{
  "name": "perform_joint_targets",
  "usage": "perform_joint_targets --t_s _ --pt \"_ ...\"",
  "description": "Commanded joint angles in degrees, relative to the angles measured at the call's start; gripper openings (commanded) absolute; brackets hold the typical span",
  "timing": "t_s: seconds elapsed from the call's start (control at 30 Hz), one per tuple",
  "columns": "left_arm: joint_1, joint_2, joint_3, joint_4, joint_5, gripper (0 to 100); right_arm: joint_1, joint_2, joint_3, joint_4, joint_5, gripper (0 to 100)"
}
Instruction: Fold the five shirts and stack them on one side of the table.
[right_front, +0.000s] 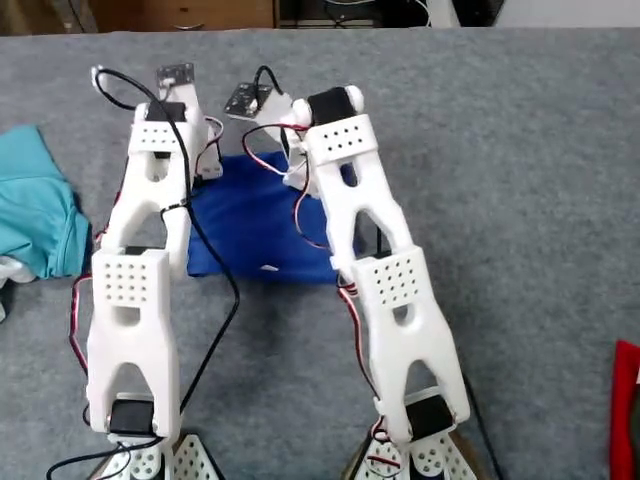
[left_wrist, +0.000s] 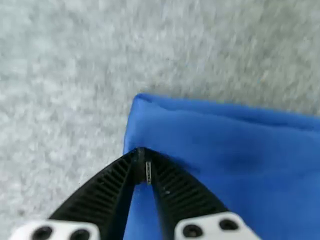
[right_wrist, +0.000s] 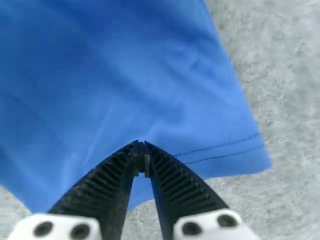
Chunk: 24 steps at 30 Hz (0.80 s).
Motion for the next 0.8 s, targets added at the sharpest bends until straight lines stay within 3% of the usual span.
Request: perform_joint_targets --t_s 0.0,0.37,0.67,0.77 --pt "0.0 4.0 -7.38 -0.44 0.44 2 2.33 -0.4 0.13 -2.99 -0.44 0.5" --pt "-1.32 12.53 -23.3 5.45 0.62 2 11.21 8.84 -6.02 -6.86 1.58 0.5" --pt "-0.88 13.05 -25.85 9.76 0.53 3 8.4 8.66 -22.99 1.67 1.49 0.5" --pt "-0.53 12.18 -29.8 14.51 0.53 7 6.02 5.41 -22.81 1.76 1.14 0.6"
